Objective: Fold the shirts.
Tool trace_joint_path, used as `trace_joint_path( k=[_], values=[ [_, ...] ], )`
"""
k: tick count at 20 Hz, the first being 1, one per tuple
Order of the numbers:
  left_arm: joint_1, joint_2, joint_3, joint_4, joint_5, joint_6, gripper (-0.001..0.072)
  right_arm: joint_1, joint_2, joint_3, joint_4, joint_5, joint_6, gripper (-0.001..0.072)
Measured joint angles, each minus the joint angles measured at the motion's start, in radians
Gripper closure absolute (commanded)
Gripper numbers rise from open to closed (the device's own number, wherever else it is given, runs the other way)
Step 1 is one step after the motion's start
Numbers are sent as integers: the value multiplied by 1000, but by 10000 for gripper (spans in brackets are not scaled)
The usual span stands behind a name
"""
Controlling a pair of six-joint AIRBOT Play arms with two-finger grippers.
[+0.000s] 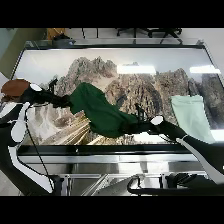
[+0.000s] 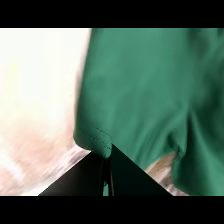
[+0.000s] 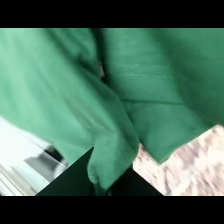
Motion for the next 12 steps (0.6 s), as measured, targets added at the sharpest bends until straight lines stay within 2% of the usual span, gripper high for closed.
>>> trace_joint_path(
  k=[3, 6, 9, 12],
  values=[
    [-11, 4, 86, -3, -56, 1, 696, -34, 43, 18, 10, -2, -30, 692],
    [-11, 93, 140, -10, -97, 0, 696, -125, 125, 41, 4, 27, -52, 692],
    [-10, 270, 167, -18, -106, -2, 696, -240, 219, 122, 2, 108, -80, 692],
    [-9, 519, 177, -19, -51, -12, 696, -349, 294, 279, 2, 205, -104, 692]
  ],
)
